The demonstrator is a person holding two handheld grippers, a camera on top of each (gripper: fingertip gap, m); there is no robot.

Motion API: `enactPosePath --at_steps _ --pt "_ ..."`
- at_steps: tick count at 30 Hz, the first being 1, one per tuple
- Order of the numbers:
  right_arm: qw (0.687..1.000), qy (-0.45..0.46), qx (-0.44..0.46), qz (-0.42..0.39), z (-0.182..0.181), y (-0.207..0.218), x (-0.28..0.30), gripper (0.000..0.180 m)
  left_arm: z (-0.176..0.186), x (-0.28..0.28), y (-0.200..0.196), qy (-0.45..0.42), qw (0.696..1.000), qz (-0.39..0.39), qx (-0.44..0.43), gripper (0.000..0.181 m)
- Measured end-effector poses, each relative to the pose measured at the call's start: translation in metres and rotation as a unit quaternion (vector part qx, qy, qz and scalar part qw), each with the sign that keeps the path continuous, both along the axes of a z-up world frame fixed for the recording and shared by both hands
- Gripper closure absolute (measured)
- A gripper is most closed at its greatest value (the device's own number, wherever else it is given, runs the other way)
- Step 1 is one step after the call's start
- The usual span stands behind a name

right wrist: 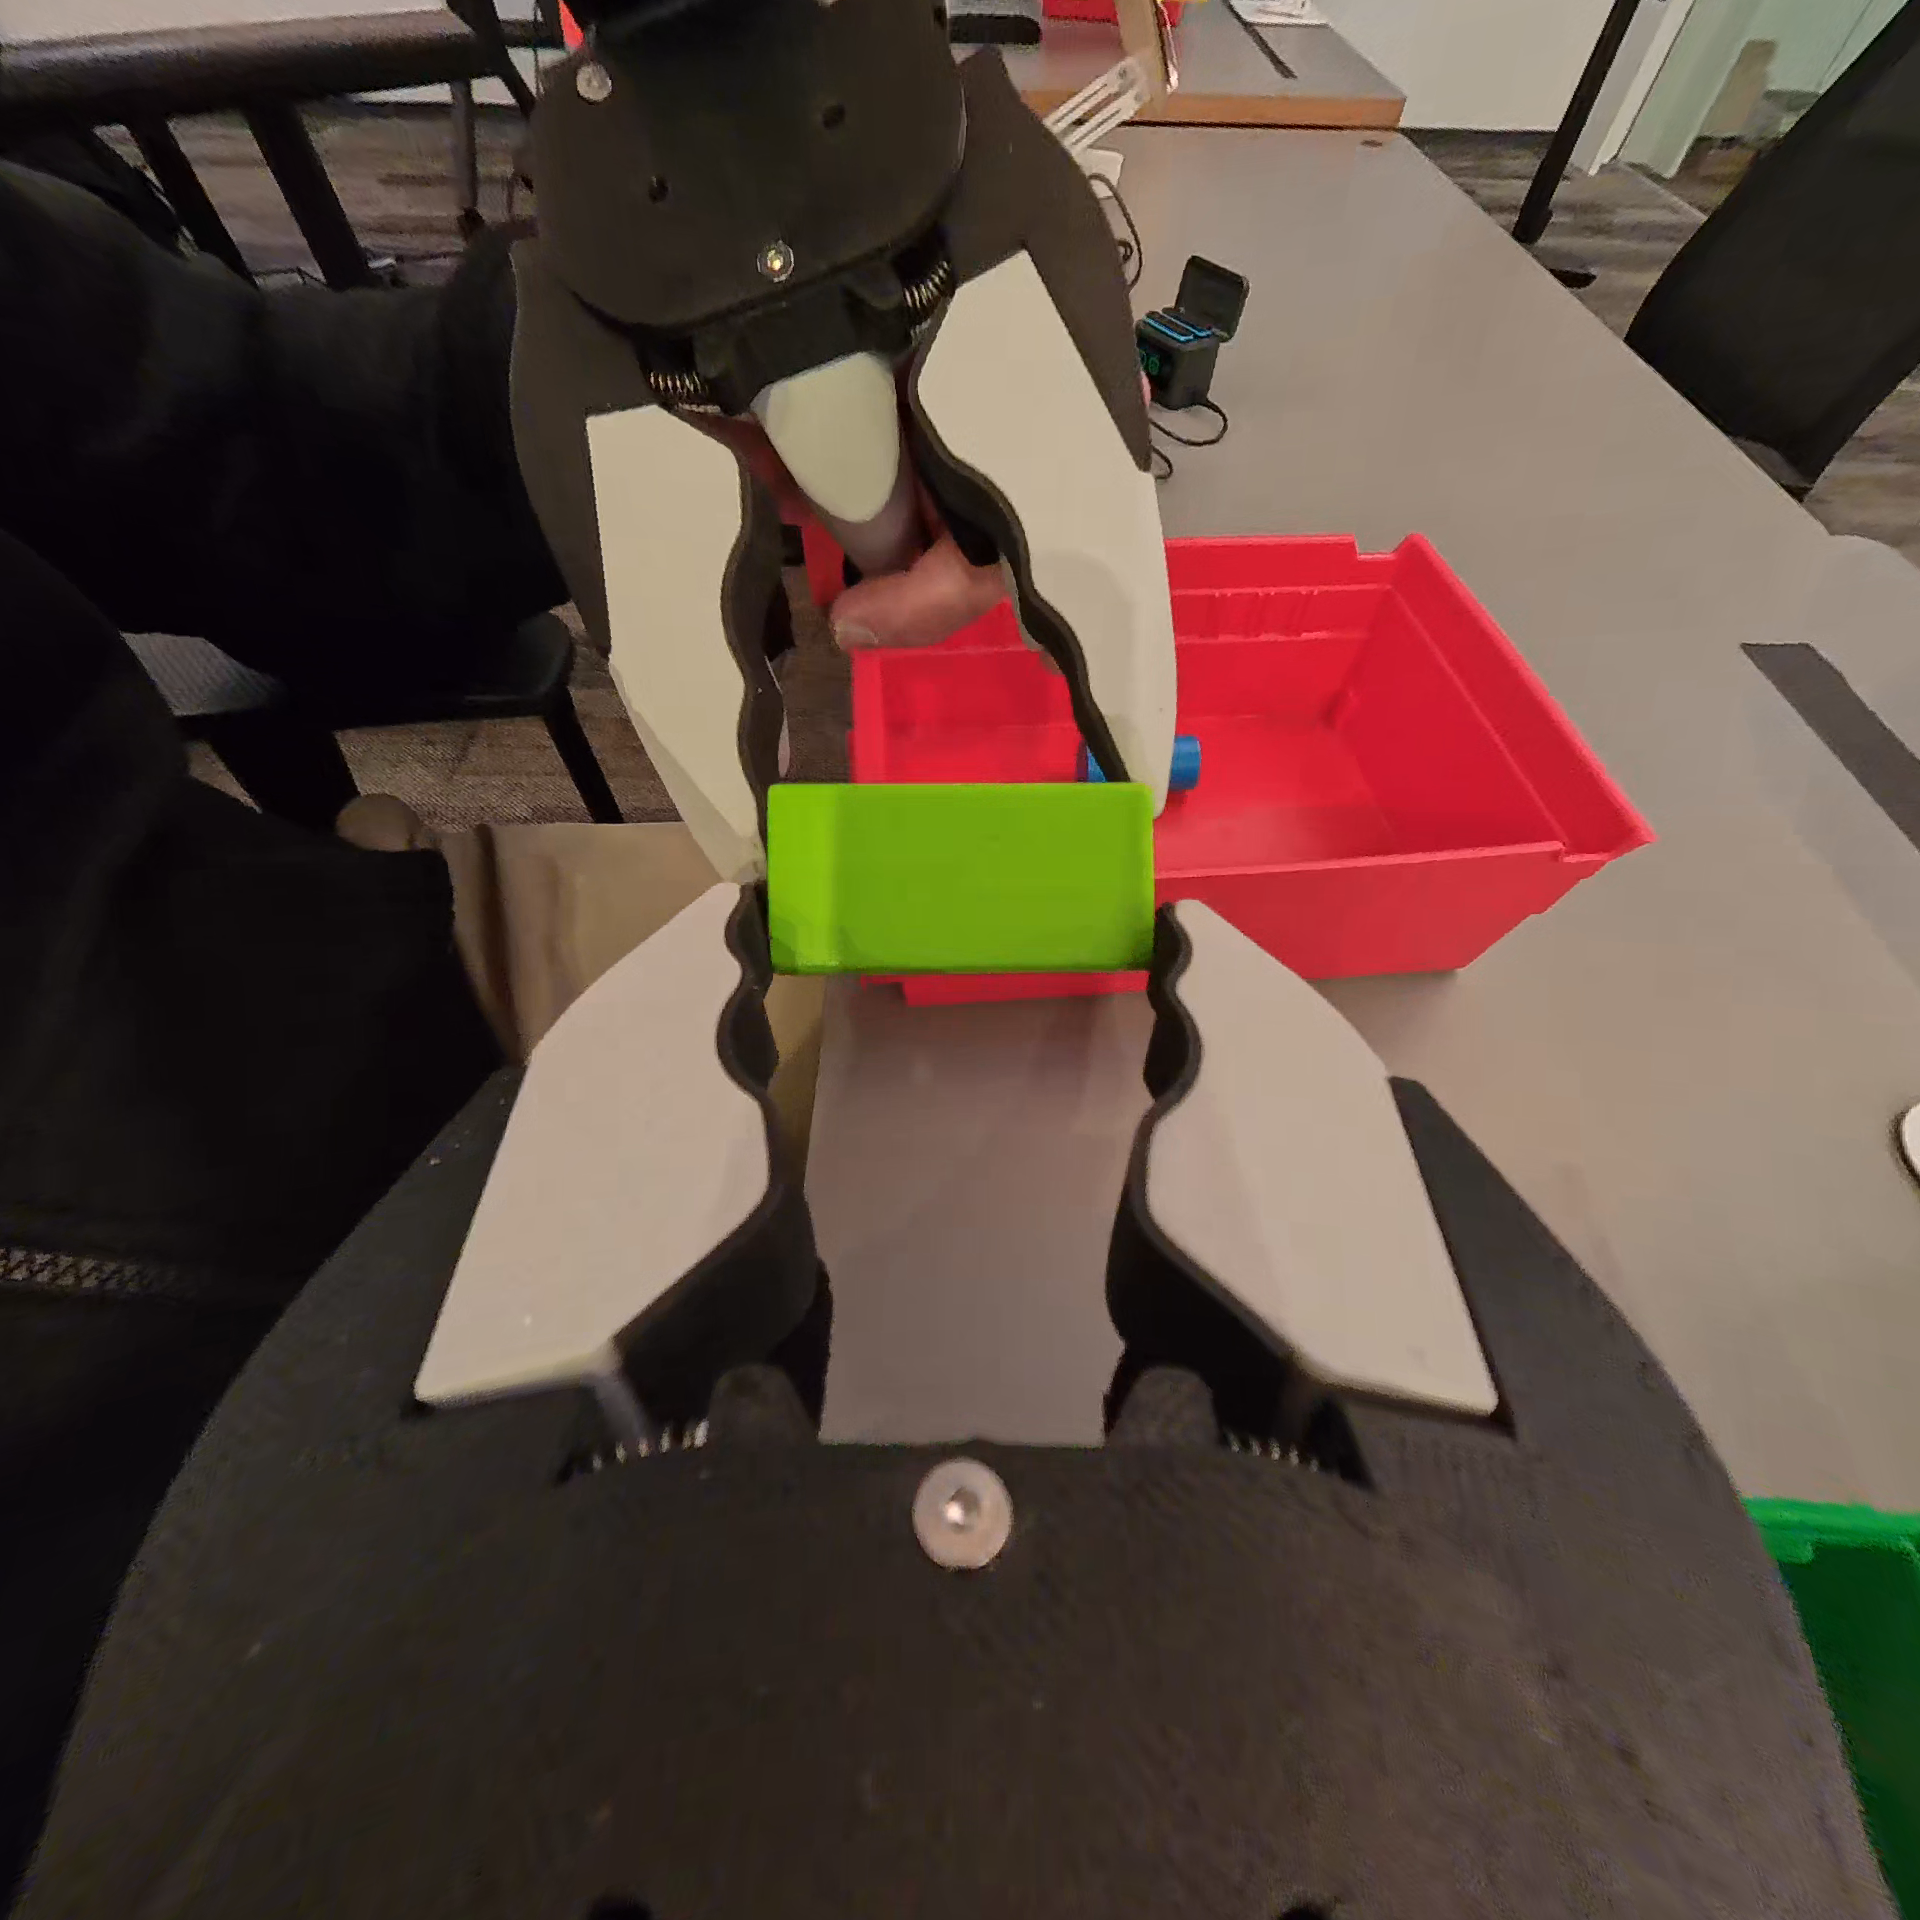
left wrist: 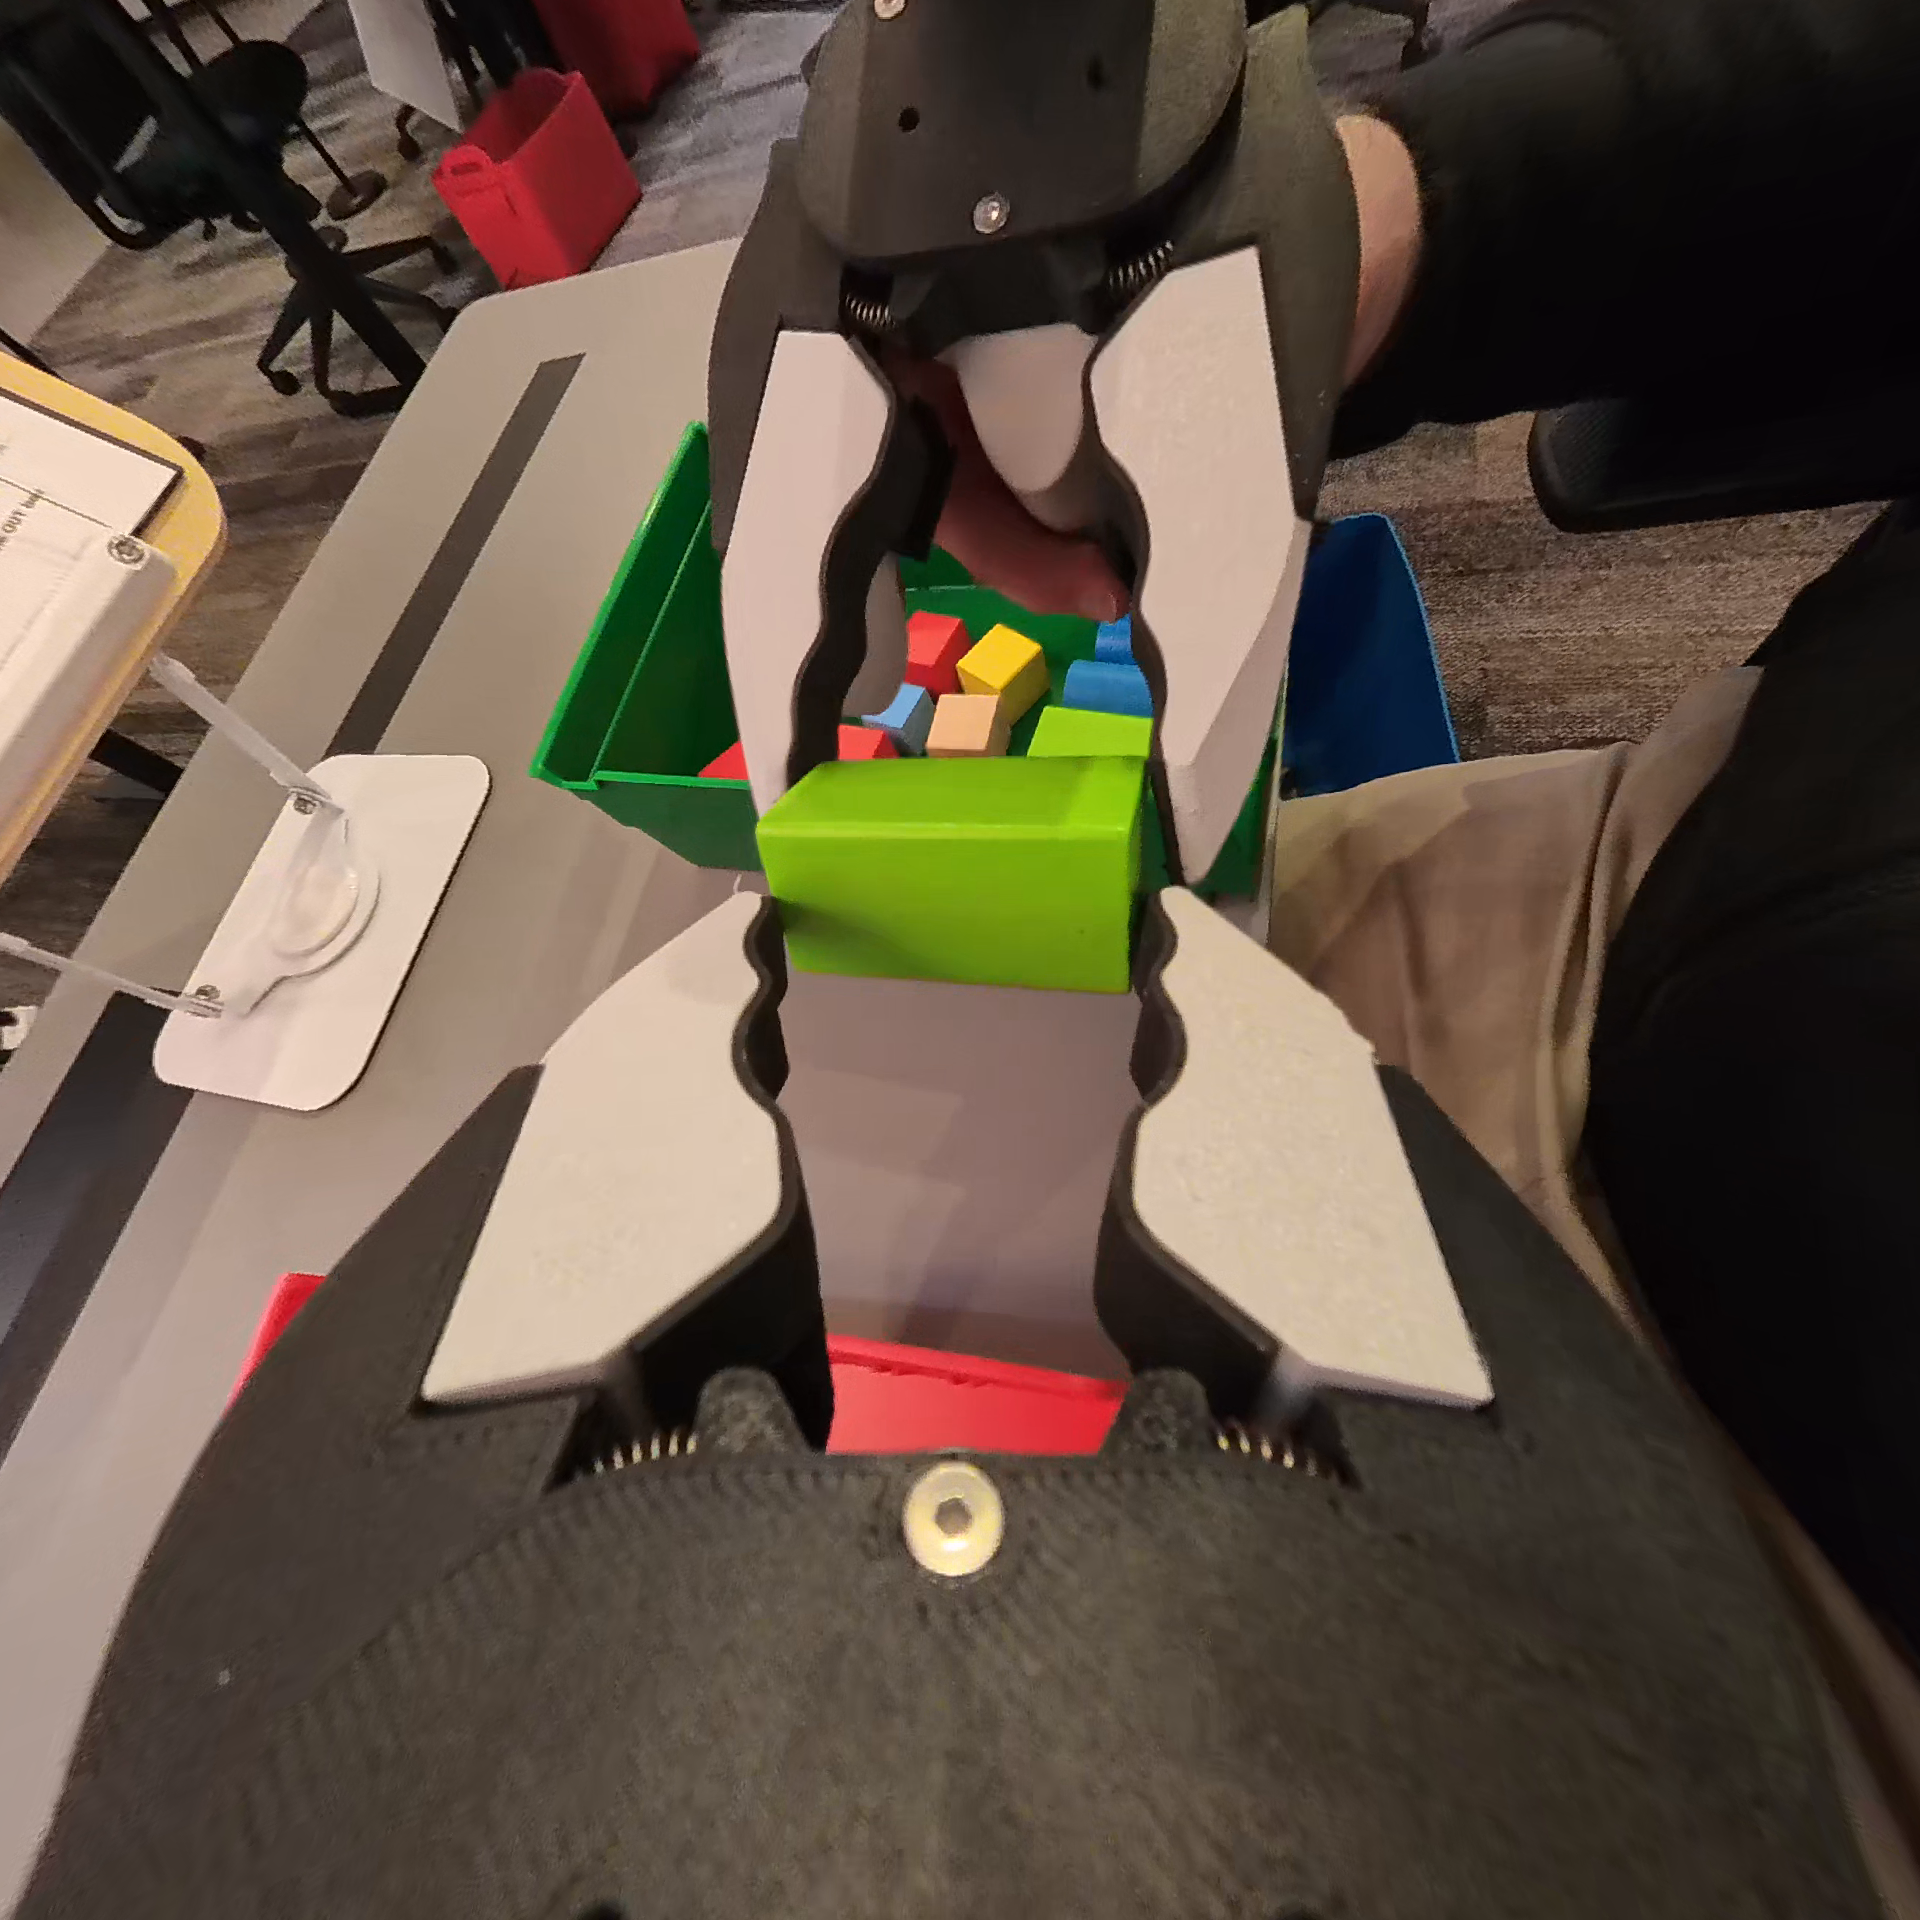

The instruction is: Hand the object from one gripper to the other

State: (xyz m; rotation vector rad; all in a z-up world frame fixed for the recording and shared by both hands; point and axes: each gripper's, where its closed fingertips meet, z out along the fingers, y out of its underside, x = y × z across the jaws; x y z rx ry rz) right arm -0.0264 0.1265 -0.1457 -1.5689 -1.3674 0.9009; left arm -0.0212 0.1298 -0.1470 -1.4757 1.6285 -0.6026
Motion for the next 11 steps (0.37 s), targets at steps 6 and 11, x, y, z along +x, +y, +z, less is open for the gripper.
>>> enactPosePath --at_steps 6,11 --pt "1.0 0.008 -0.005 0.013 0.007 -0.005 0.004 0.11 0.003 0.002 -0.004 -0.01 1.0 -0.008 -0.01 0.116" --pt "0.999 -0.037 0.011 -0.019 0.014 0.008 0.042 0.11 0.013 -0.005 -0.001 -0.026 1.0 -0.004 -0.009 0.118"
